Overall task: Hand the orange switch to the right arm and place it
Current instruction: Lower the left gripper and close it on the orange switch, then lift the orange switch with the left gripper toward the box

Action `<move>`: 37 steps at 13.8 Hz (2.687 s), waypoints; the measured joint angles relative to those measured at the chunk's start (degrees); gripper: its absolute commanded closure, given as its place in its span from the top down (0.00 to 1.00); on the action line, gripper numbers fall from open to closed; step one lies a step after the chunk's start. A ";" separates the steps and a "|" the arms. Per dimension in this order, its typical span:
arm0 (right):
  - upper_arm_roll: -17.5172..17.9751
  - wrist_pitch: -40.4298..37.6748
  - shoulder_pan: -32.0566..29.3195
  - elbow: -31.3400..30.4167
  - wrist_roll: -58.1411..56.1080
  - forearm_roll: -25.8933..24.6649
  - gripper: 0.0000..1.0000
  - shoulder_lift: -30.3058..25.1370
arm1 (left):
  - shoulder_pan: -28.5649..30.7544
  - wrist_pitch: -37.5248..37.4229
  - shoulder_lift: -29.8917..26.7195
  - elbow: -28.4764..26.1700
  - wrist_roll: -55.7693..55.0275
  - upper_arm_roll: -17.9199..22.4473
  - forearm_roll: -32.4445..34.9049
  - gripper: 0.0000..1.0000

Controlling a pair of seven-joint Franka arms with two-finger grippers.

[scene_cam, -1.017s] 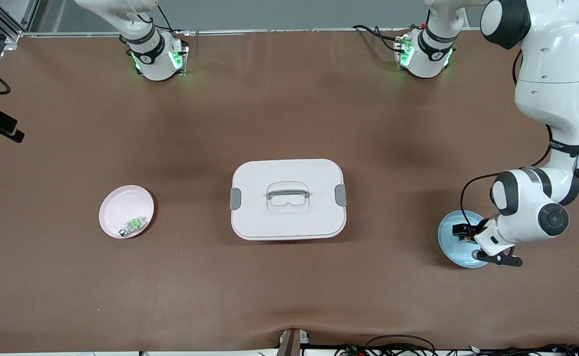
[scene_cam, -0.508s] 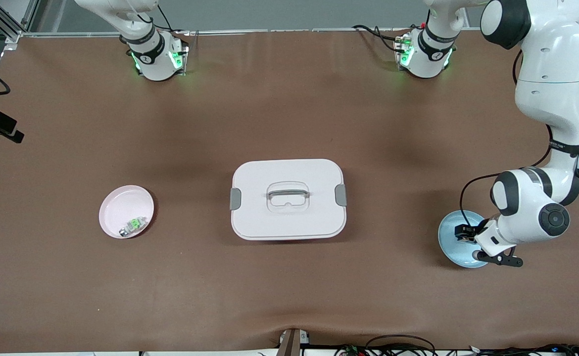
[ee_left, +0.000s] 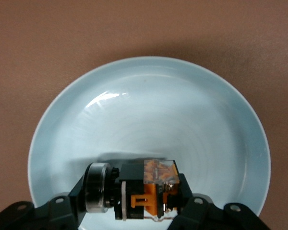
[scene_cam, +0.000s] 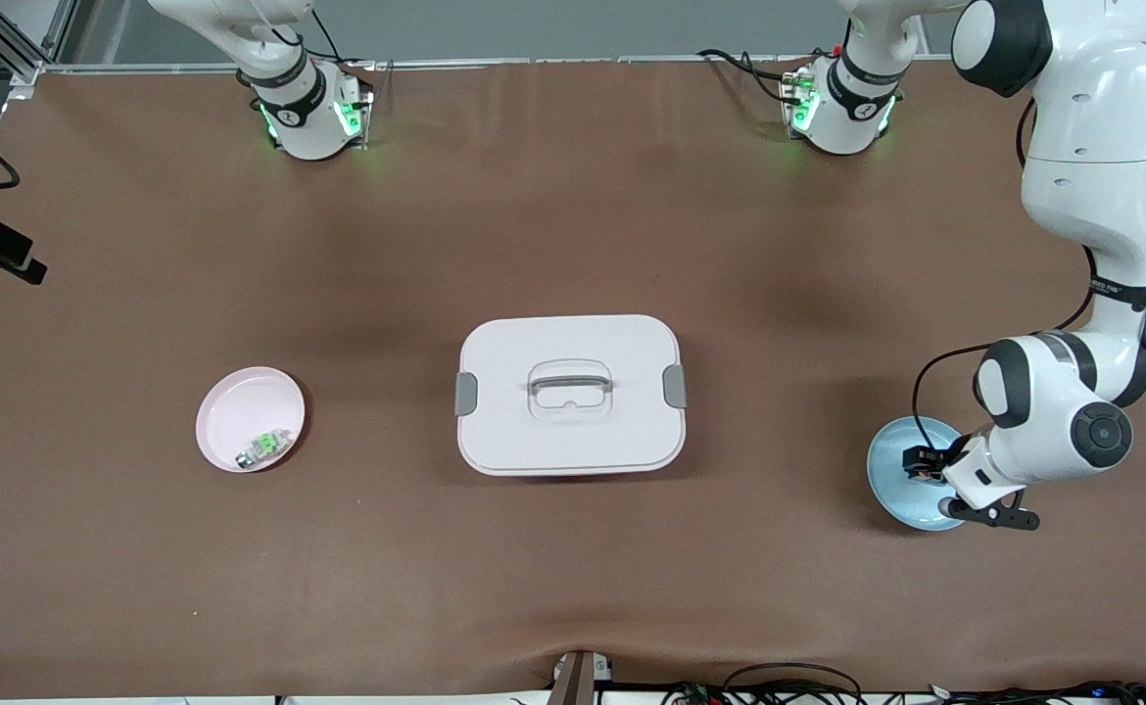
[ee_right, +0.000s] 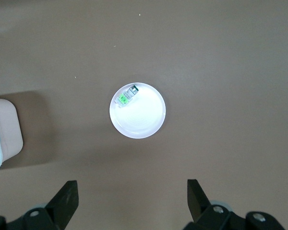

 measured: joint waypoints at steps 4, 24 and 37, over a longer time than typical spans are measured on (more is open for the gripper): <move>0.02 0.18 0.00 -0.07 0.00 0.00 1.00 0.00 | -0.05 -7.38 -4.37 1.83 -5.28 -0.30 -2.12 0.20; 0.37 3.40 0.29 0.06 -0.39 -3.02 1.00 8.55 | -0.76 -20.82 -26.58 5.81 -102.51 -28.42 -17.41 0.20; 1.41 4.69 9.80 0.23 -0.39 34.65 1.00 10.26 | -11.54 3.92 -23.83 5.99 -135.24 -37.67 -17.51 0.20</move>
